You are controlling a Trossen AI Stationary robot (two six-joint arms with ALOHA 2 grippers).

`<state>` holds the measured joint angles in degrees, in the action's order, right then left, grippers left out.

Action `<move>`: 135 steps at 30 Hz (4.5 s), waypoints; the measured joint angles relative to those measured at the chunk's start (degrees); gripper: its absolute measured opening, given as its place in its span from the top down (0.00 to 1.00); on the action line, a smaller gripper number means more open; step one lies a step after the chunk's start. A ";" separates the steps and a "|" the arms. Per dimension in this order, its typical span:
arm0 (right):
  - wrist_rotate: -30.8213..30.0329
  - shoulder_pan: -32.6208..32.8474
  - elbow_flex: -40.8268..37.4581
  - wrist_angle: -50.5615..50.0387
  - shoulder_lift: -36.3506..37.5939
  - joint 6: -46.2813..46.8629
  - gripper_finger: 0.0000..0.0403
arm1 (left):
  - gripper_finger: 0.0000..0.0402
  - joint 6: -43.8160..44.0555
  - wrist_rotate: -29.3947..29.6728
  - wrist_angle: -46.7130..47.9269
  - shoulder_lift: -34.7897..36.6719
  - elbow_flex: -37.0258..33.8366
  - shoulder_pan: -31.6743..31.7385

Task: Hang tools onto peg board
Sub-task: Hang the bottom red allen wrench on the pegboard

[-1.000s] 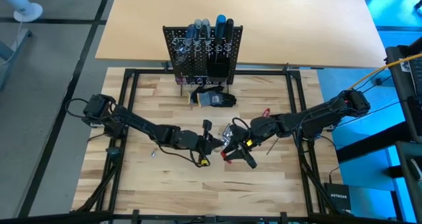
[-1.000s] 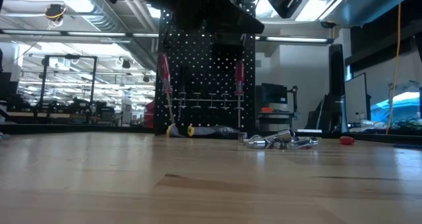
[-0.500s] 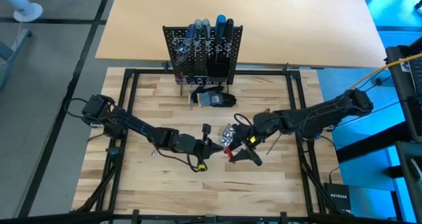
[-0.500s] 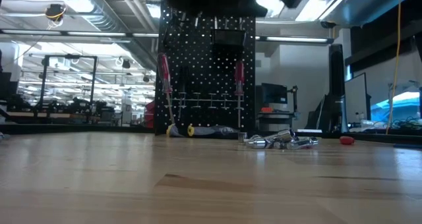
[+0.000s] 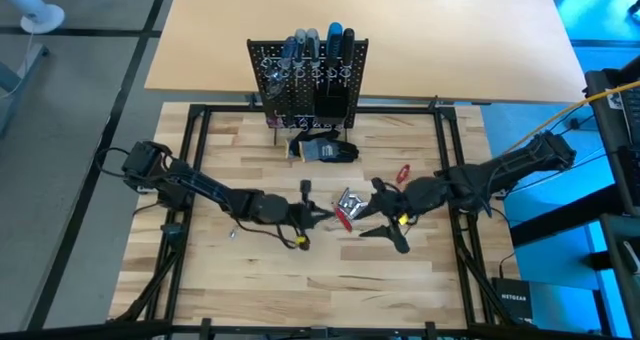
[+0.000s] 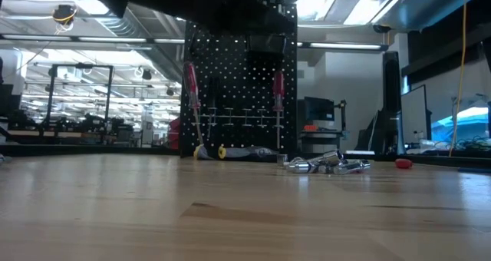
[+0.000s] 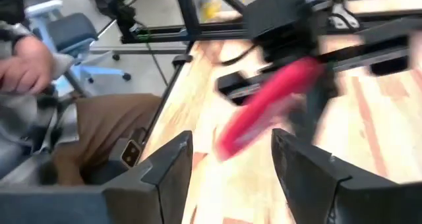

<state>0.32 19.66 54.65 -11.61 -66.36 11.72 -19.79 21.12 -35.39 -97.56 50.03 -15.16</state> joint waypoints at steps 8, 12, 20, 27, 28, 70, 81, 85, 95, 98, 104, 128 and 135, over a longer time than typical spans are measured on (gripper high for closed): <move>-14.21 5.21 -5.78 18.09 -0.11 -7.17 0.49 | 1.00 4.31 0.11 -12.97 4.68 -7.83 1.45; -19.03 5.56 -13.52 34.03 -0.11 -11.73 0.49 | 1.00 5.55 0.03 -13.74 6.02 -8.71 1.45; -31.73 4.71 -20.03 49.39 -3.97 -13.46 0.49 | 1.00 6.16 0.46 -13.56 6.43 -8.71 1.65; -31.03 1.61 -20.00 51.11 -4.05 -13.69 0.49 | 1.00 10.96 6.35 -11.31 6.43 -8.78 3.57; -30.38 1.52 -20.00 50.86 -4.05 -13.52 0.49 | 1.00 11.71 6.60 -11.42 6.43 -9.13 3.66; -31.17 -5.48 -19.58 74.87 -21.91 -24.01 0.49 | 1.00 15.84 -0.05 -23.34 6.32 -18.57 9.45; -25.38 -6.95 -13.92 74.41 -25.11 -18.01 0.49 | 1.00 12.89 -0.17 -21.62 6.32 -17.78 8.56; -25.59 -6.95 -12.95 74.46 -25.62 -18.03 0.54 | 1.00 12.88 -0.19 -21.65 6.32 -17.78 8.30; -25.63 -7.38 -12.94 72.63 -25.62 -19.69 0.86 | 1.00 11.61 -0.56 -21.61 6.32 -17.78 7.96; -26.25 -7.30 -12.94 72.65 -25.62 -21.29 0.86 | 1.00 12.03 -1.42 -21.62 6.32 -17.78 7.98; -28.27 -7.26 -12.94 72.52 -25.62 -23.58 0.86 | 0.95 13.98 -0.39 -18.26 7.71 -17.78 8.16; -40.60 -15.64 4.07 62.17 -38.94 -30.18 0.85 | 0.75 41.86 13.65 36.76 38.50 -25.42 -4.90; -43.25 -18.37 7.92 67.75 -45.09 -32.55 0.85 | 0.76 42.97 16.59 30.13 38.50 -29.58 -5.90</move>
<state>-42.93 1.29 62.57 56.14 -111.46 -20.83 23.17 37.71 -5.26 -59.07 20.44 -21.07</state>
